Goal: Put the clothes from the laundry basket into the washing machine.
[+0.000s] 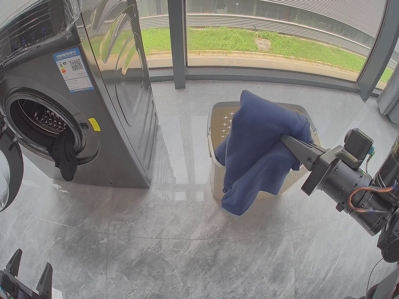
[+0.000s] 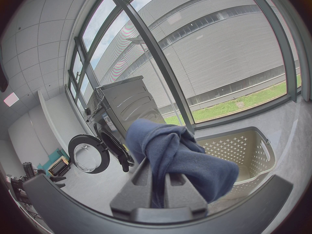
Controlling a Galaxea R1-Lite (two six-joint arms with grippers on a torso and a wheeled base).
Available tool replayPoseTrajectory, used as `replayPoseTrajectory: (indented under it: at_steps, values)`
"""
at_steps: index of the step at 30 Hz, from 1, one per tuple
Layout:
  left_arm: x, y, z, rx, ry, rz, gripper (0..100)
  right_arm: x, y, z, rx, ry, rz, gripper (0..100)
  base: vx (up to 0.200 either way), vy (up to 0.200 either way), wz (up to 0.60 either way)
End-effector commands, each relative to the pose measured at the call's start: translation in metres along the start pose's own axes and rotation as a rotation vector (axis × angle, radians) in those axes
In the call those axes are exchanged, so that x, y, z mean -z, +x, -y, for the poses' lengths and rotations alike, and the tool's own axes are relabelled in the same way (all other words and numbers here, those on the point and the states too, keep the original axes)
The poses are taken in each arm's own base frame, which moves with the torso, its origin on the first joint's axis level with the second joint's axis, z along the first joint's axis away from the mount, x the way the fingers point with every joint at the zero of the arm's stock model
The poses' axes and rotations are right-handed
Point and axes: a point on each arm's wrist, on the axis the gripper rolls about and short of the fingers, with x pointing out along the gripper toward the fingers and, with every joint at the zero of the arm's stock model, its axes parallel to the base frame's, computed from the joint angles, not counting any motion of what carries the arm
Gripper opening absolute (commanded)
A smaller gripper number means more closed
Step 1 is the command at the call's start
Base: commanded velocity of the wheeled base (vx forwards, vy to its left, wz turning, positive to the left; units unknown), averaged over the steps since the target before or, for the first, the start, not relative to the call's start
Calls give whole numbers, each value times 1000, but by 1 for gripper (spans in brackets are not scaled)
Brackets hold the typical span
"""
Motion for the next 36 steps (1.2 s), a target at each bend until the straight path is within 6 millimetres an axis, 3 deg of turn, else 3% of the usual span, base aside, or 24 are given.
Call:
replayPoseTrajectory:
  at_steps: [1,36]
  values:
    - [5,0,0,0,0,-1,100,1,0,0,-7,2,-3,0,0,200,0]
    - [5,0,0,-3,-3,-2,100,3,4,-8,-50,15,12,0,0,200,0]
